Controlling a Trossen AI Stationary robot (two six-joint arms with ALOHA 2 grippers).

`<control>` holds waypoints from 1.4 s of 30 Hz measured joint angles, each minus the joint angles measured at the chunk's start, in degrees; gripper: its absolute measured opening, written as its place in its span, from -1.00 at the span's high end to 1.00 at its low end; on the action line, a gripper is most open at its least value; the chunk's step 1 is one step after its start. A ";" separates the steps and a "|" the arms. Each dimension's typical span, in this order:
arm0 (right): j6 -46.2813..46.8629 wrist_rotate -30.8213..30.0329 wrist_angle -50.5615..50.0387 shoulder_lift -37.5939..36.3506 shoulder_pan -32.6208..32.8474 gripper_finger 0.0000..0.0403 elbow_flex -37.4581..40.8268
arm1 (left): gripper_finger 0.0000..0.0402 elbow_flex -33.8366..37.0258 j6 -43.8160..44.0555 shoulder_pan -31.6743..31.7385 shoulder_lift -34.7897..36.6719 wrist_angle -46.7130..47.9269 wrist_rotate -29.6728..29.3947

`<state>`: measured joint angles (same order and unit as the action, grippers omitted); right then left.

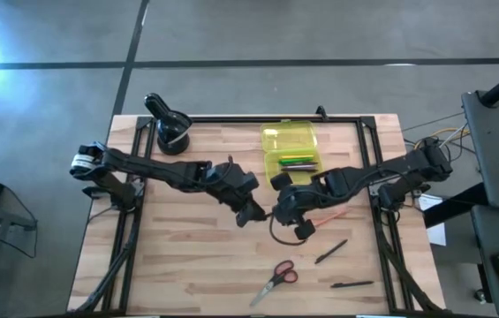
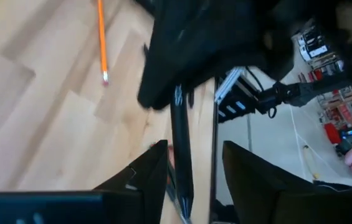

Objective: Pick & place school supplies into a supply box
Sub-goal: Put the black pen into the supply box

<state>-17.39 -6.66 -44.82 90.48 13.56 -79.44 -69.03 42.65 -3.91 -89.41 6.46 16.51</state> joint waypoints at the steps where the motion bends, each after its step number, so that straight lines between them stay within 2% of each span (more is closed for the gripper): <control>1: 0.72 1.22 0.00 0.00 -0.46 0.90 0.00 | 0.32 0.00 -1.11 0.55 0.61 0.05 -0.01; 4: 2.25 2.62 0.00 -0.02 -1.67 0.90 0.01 | 0.32 -0.04 -4.52 2.44 2.77 0.09 -0.63; 7: 2.49 2.84 -0.01 -0.31 -2.67 0.90 0.19 | 0.31 -0.05 -8.83 4.38 6.05 2.22 -4.01; 13: 6.78 9.65 0.02 -1.86 -7.59 0.90 2.13 | 0.31 -0.09 -18.88 7.01 13.90 9.46 -15.26; 19: 9.09 10.68 1.04 -7.08 -15.33 0.90 8.58 | 0.31 -0.11 -26.55 6.98 20.52 12.60 -23.79; 25: 12.44 17.66 2.95 -12.49 -26.68 0.89 17.73 | 0.31 -0.09 -27.36 6.95 24.26 14.22 -25.24; 29: 12.50 20.09 4.30 -14.41 -33.23 0.89 23.56 | 0.31 -0.09 -27.67 6.93 24.55 14.24 -26.15; 31: 12.44 23.54 5.16 -14.47 -36.28 0.89 25.97 | 0.31 -0.09 -27.68 6.93 24.29 14.27 -26.74; 36: 12.48 34.69 7.28 -11.13 -41.91 0.89 30.31 | 0.31 -0.09 -25.23 6.93 23.43 14.12 -28.06; 42: 11.07 38.09 11.58 -5.08 -44.62 0.88 31.74 | 0.31 -0.09 -22.21 6.45 22.81 13.62 -28.85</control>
<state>-6.32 31.43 -33.24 85.40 -31.06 -47.70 -69.12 20.45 2.54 -66.60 20.08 -12.34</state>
